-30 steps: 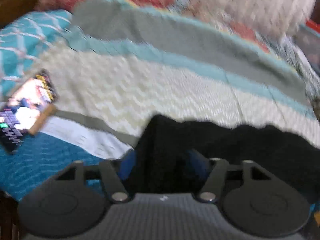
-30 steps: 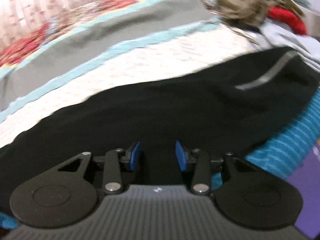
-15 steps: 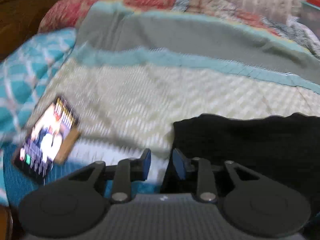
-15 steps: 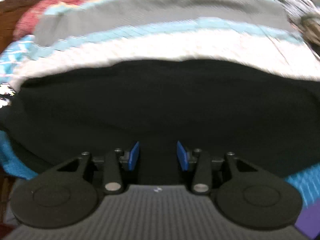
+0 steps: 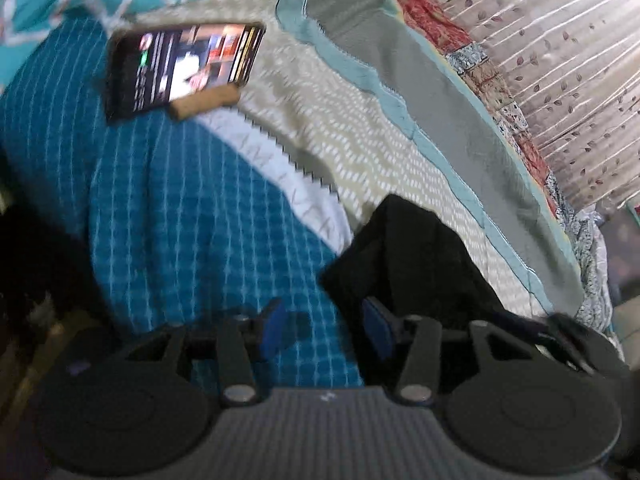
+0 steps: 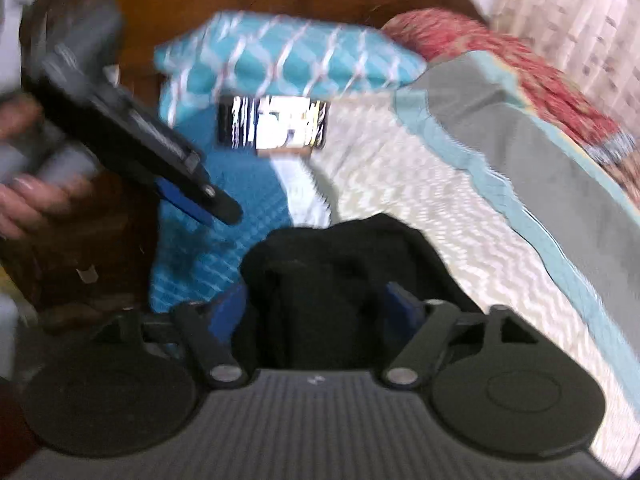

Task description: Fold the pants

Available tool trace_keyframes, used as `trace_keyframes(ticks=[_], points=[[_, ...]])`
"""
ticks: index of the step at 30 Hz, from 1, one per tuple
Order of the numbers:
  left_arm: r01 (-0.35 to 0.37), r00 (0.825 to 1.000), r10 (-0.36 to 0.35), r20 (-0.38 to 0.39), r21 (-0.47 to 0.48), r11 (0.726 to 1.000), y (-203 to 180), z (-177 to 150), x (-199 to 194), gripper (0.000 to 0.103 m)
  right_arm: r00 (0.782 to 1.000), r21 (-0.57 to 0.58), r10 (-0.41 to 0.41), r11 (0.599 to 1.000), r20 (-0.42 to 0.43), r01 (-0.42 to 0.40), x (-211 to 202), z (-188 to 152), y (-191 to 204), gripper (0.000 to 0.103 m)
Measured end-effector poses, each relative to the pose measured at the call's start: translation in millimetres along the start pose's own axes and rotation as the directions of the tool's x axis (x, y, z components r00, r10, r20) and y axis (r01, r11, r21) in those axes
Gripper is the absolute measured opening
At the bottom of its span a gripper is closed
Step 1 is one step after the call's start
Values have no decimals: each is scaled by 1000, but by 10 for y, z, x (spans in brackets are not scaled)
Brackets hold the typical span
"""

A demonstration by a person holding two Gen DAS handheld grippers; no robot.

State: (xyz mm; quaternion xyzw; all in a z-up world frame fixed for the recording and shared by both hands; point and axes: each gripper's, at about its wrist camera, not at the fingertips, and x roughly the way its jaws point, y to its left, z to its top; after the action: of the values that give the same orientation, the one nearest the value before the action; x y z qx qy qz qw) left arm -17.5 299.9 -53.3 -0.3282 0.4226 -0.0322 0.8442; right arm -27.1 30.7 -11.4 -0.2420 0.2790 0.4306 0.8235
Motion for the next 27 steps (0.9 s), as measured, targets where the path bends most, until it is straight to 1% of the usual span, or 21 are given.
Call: trace_keyframes(ticks=[1, 2, 3, 4, 5, 7, 8, 10, 11, 12, 13, 14, 15, 18, 19, 21, 23, 24, 25, 26, 27], points=[[6, 1000, -6, -5, -2, 1000, -2, -26, 20, 46, 1000, 30, -6, 1000, -27, 7, 109, 30, -74, 16], [14, 1000, -14, -9, 2, 1000, -11, -55, 42, 49, 1000, 141, -3, 990, -28, 7, 137, 33, -242, 16], [26, 1000, -26, -12, 16, 1000, -44, -71, 75, 53, 1000, 278, -12, 960, 2, 10, 139, 45, -433, 16], [36, 999, -36, -12, 25, 999, -84, -84, 110, 55, 999, 420, -34, 907, 29, 19, 88, 24, -652, 15], [51, 999, -51, -13, 32, 998, -125, -89, 157, 61, 997, 550, -71, 835, 44, 35, 15, -13, -870, 15], [97, 995, -96, -21, 35, 995, -209, -74, 284, 66, 992, 684, -109, 729, 67, 34, -121, -63, -1154, 15], [123, 992, -122, -29, 39, 992, -252, -59, 370, 71, 989, 703, -124, 710, 76, 35, -173, -64, -1210, 15], [127, 991, -125, -46, 47, 991, -310, -36, 587, 67, 986, 701, -145, 712, 81, 47, -228, -8, -1227, 15], [95, 994, -93, -50, 48, 994, -327, -36, 673, 46, 986, 699, -147, 714, 83, 48, -234, 29, -1222, 15], [61, 997, -58, -50, 57, 997, -339, -40, 734, 29, 986, 700, -145, 713, 88, 42, -237, 59, -1228, 15], [62, 997, -59, -47, 56, 997, -335, -38, 738, 27, 985, 704, -142, 709, 95, 34, -281, 70, -1203, 15], [79, 996, -78, -35, 40, 996, -312, -39, 685, 18, 985, 707, -138, 707, 106, 23, -316, 85, -1165, 15], [99, 995, -99, -24, 29, 995, -290, -46, 597, 15, 983, 706, -135, 708, 121, 11, -346, 86, -1118, 15], [121, 992, -122, 22, 47, 992, -245, -116, 308, 15, 977, 664, -137, 748, 164, -6, -312, 182, -873, 15], [123, 992, -124, 26, 52, 991, -231, -150, 254, 15, 980, 653, -109, 757, 170, -29, -239, 205, -787, 16], [108, 994, -109, 14, 51, 993, -216, -224, 248, 18, 991, 632, -6, 771, 132, -79, -1, 197, -595, 18], [62, 998, -61, -18, 43, 997, -143, -278, 297, 20, 992, 613, 103, 781, 66, -122, 274, 137, -409, 23], [50, 998, -50, -42, 9, 999, -48, -293, 317, 26, 989, 625, 141, 769, 39, -135, 380, 79, -364, 23], [72, 996, -74, -55, -47, 996, 74, -314, 311, 27, 982, 658, 185, 737, 23, -154, 471, 16, -379, 30], [83, 995, -88, -56, -81, 993, 154, -326, 284, 33, 971, 688, 237, 703, 12, -180, 549, -42, -420, 41], [92, 994, -98, -55, -97, 991, 216, -337, 237, 43, 962, 706, 273, 677, 20, -207, 578, -74, -464, 43]])
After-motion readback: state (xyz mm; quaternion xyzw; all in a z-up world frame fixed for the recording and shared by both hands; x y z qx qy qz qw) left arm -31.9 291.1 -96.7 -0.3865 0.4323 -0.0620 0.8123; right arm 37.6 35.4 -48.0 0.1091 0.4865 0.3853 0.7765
